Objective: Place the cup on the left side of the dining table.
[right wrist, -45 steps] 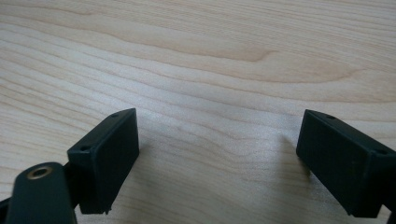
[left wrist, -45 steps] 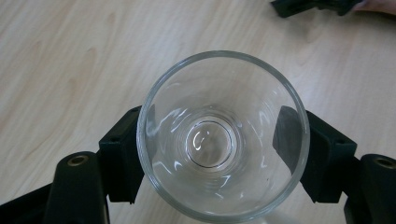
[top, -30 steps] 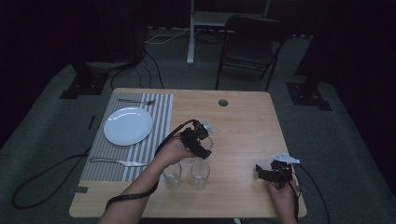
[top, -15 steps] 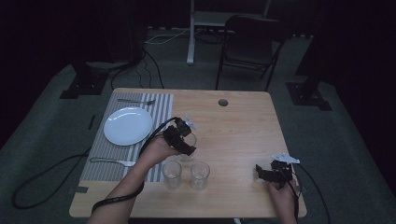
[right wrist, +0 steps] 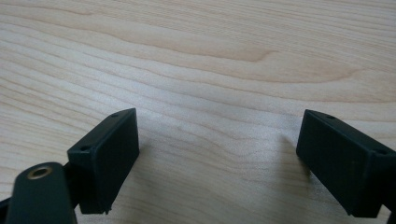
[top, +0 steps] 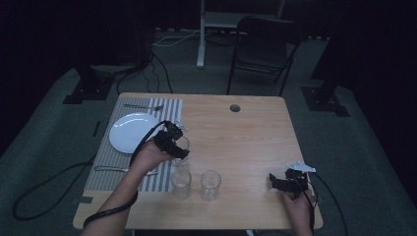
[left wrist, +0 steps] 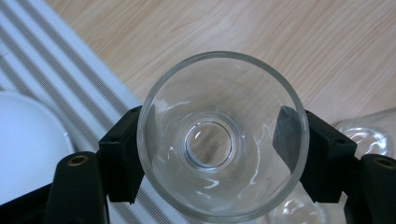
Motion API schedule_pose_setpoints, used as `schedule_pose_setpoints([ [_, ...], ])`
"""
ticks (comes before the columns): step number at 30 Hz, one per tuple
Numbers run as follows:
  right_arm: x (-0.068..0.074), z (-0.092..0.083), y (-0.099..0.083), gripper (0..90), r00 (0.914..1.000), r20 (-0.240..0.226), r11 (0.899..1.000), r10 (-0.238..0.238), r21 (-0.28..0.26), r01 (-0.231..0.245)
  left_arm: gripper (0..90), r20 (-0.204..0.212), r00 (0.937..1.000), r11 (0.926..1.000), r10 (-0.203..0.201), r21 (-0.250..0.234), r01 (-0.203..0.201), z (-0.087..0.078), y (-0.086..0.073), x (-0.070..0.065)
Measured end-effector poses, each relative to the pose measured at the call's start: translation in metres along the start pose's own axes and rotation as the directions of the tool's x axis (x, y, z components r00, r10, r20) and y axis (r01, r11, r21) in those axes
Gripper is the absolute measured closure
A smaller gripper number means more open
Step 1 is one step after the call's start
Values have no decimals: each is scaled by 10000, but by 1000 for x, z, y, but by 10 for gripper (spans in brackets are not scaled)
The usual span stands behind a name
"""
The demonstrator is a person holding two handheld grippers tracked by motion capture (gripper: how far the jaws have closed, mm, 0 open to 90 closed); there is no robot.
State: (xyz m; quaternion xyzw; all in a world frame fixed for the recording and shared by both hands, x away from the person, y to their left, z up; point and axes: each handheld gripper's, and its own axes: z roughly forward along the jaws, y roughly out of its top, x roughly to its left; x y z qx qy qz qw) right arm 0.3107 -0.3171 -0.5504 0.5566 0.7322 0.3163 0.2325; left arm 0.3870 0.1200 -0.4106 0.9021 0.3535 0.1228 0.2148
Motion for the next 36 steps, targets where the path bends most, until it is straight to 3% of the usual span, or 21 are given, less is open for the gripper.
schedule_pose_setpoints([
  [7, 0, 0, 0, 127, 10000, 0, 10000, 1, -1, -1, 288, -243, 9985, 9988, -482, -26, 481, -4, -16, 18],
  [9, 0, 0, 0, 127, 10000, 2, 10000, 1, -1, -1, 289, -343, 9964, 9970, -770, -111, 767, -6, -21, 24],
  [22, 0, 0, 0, 127, 10000, 0, 10000, 0, 0, 0, 288, -806, 9851, 9882, -1518, 91, 1531, -14, -51, 54],
  [36, 0, 0, 0, 127, 10000, 3, 10000, 2, 0, -2, 288, -821, 9802, 9828, -1802, 252, 1828, -8, -66, 64],
])
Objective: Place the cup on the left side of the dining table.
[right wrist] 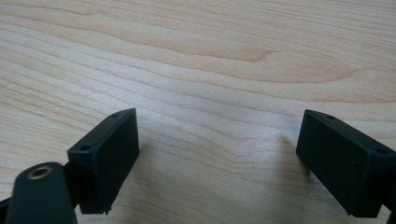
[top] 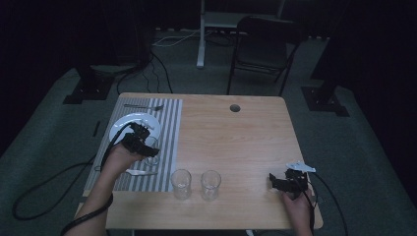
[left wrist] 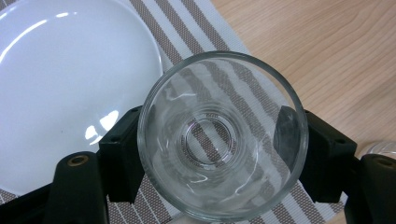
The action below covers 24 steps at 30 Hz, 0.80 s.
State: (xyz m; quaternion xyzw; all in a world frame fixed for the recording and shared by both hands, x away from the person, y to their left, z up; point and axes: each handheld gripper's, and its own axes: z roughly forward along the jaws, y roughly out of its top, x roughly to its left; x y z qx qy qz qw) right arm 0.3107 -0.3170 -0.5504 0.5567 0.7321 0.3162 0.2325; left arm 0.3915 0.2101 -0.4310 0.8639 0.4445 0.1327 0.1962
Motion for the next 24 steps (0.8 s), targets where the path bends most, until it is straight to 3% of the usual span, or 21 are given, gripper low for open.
schedule_pose_setpoints([
  [4, 0, 0, 0, 127, 10000, -1, 10000, -1, 0, 1, 288, -72, 10000, 9998, 42, 169, -41, 6, -4, 1],
  [7, 0, 0, 0, 127, 10000, -1, 10000, -1, -1, 1, 288, 0, 9999, 9999, -128, 17, 128, 6, -6, 2],
  [10, 0, 0, 0, 127, 10000, 1, 10000, 1, 1, -1, 287, -59, 10000, 10000, 27, -1, -27, 6, -6, 1],
  [16, 0, 0, 0, 127, 10000, -1, 10000, -1, 0, 1, 282, -83, 9999, 9999, -61, -161, 60, 7, -9, 2],
  [20, 0, 0, 0, 127, 10000, -1, 10000, -1, -1, 1, 206, 115, 9991, 9988, -412, -273, 415, 8, -10, 3],
  [24, 0, 0, 0, 127, 10000, -1, 10000, 0, -1, 0, 202, 57, 9985, 9983, -541, -233, 543, 9, -11, 3],
])
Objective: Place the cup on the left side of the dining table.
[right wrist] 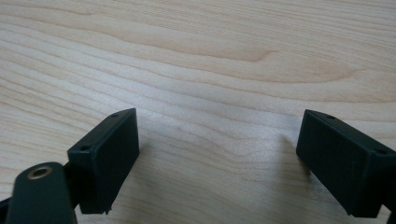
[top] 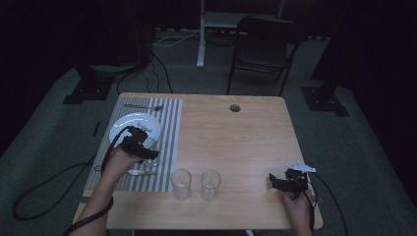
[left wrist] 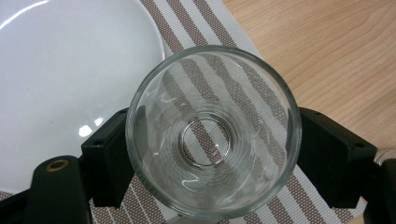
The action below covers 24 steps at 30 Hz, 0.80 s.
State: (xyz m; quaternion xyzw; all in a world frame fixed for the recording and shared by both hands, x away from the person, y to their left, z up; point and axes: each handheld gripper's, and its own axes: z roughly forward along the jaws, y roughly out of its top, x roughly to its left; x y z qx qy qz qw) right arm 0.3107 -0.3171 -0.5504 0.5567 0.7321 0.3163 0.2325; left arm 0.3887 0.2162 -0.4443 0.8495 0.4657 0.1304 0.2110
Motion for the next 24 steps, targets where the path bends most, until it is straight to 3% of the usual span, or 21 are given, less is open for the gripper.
schedule_pose_setpoints([
  [2, 0, 0, 0, 127, 10000, 0, 10000, -1, 1, 1, 121, 162, 9998, 9999, -108, -30, 109, 0, -1, 0],
  [6, 0, 0, 0, 127, 10000, 0, 10000, 0, 1, 0, 105, 255, 9993, 9995, -276, -136, 280, -1, -3, 1],
  [8, 0, 0, 0, 127, 10000, 1, 10000, 1, 2, -1, 26, 530, 9978, 9992, -397, 67, 394, 2, -5, 1],
  [11, 0, 0, 0, 127, 10000, 1, 10000, 0, 2, 0, 16, 539, 9979, 9994, -348, 52, 346, 4, -9, 0],
  [15, 0, 0, 0, 127, 10000, 0, 10000, -2, -1, 2, 17, 196, 9984, 9983, -539, -215, 543, 6, -17, -1],
  [19, 0, 0, 0, 127, 10000, 1, 10000, -1, 1, 1, 18, 202, 9953, 9929, -944, -703, 955, 6, -28, 3],
  [24, 0, 0, 0, 127, 10000, 1, 10000, -1, 1, 1, 17, -315, 9922, 9888, -1203, -931, 1169, 4, -42, 3],
])
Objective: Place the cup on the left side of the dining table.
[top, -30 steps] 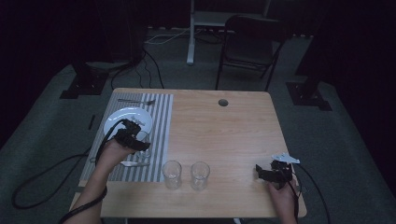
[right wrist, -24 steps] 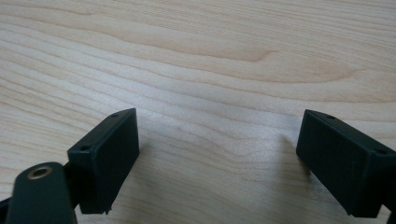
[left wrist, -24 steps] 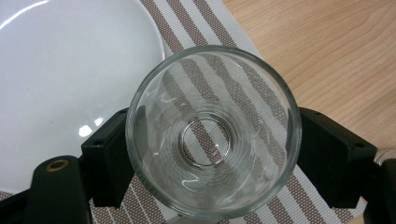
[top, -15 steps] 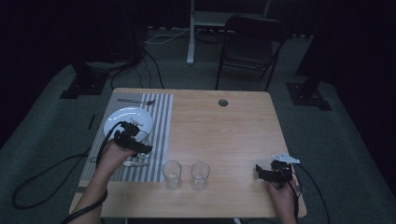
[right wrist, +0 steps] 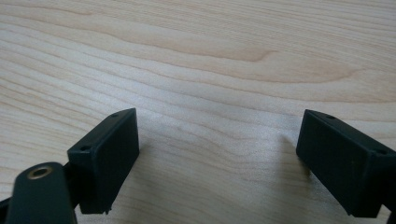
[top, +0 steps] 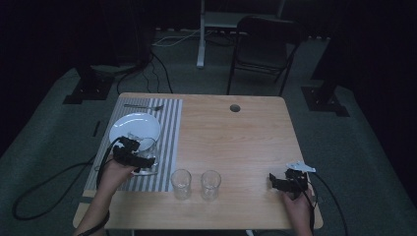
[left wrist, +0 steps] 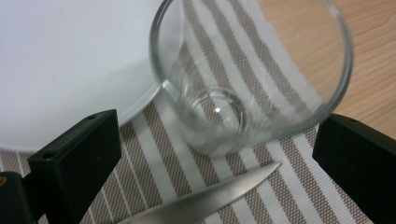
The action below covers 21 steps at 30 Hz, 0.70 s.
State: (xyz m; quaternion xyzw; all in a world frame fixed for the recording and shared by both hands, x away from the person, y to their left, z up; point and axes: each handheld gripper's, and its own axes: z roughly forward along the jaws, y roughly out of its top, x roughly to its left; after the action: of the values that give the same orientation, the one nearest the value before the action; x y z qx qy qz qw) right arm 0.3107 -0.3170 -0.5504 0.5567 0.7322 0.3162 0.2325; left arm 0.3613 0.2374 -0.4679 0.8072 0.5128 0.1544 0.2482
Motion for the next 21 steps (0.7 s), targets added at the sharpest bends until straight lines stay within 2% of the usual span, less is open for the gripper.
schedule_pose_setpoints([
  [2, 0, 0, 0, 127, 10000, 0, 10000, -2, -1, 2, 17, -218, 9995, 9995, -232, -198, 227, -2, -5, 3],
  [5, 0, 0, 0, 127, 10000, -1, 10000, -3, -1, 3, 17, -149, 9967, 9955, -798, -516, 790, -4, -12, 10],
  [6, 0, 0, 0, 127, 10000, 0, 10000, -2, -2, 2, 17, -179, 9963, 9953, -846, -489, 836, -4, -15, 11],
  [8, 0, 0, 0, 127, 10000, -1, 10000, -1, -3, 1, 17, -501, 9950, 9953, -865, -476, 842, -3, -21, 13],
  [12, 0, 0, 0, 127, 10000, 1, 10000, 0, -2, 0, 17, -751, 9887, 9898, -1295, -695, 1244, -5, -32, 17],
  [17, 0, 0, 0, 127, 10000, 0, 10000, 2, 0, -2, 17, -834, 9845, 9861, -1545, -750, 1484, -7, -44, 21],
  [21, 0, 0, 0, 127, 10000, 0, 10000, 0, -1, 0, 17, -918, 9774, 9784, -1903, -997, 1811, -10, -52, 23],
])
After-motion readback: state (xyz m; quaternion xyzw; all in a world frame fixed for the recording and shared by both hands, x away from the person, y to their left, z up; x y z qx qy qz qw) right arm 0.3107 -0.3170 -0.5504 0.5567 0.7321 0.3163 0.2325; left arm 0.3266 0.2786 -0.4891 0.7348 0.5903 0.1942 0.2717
